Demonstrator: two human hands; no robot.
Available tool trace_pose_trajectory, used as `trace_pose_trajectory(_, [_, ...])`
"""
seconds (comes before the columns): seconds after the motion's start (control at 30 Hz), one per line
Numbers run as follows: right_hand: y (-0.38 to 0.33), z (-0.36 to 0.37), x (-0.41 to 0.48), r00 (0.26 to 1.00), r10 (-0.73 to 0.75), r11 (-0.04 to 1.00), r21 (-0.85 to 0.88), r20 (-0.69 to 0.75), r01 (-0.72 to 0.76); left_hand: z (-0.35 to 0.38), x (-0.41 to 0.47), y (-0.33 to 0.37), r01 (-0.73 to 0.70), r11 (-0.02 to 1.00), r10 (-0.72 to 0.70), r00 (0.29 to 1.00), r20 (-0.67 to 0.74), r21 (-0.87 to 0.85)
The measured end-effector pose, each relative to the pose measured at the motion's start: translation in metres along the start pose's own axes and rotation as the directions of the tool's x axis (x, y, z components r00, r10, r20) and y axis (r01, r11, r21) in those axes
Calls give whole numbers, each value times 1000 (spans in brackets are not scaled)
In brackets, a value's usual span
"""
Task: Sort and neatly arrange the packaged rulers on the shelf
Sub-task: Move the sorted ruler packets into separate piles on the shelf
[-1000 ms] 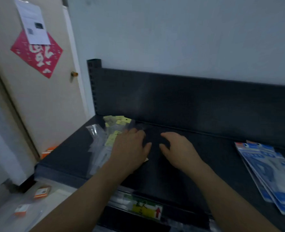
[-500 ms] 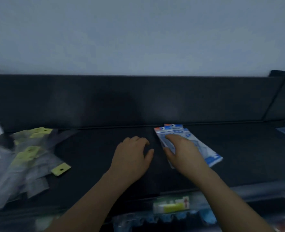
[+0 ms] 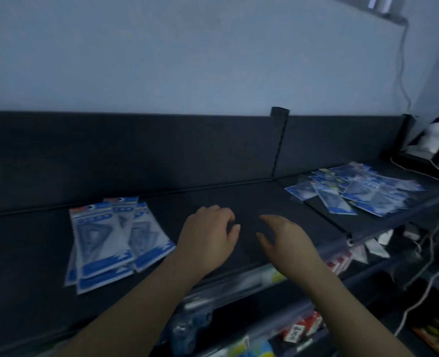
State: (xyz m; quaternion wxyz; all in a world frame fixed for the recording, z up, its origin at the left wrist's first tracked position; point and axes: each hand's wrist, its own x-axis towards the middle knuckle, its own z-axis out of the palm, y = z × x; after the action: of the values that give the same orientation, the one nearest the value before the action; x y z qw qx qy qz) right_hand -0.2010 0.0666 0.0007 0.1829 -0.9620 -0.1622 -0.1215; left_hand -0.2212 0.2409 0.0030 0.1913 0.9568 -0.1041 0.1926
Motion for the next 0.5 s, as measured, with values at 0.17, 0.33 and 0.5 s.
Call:
trace_pose_trajectory(0.17, [76, -21, 3, 995, 100, 995, -17, 27, -100, 38, 48, 51, -56, 998, 58, 997, 53, -37])
trace_pose_trajectory(0.33, [135, -36, 20, 982, 187, 982, -21, -14, -187, 75, 105, 75, -59, 997, 65, 992, 105, -59])
trace_pose_trajectory(0.5, [195, -35, 53, 954, 301, 953, -49, 6, -300, 120, 167, 89, -16, 997, 29, 982, 187, -73])
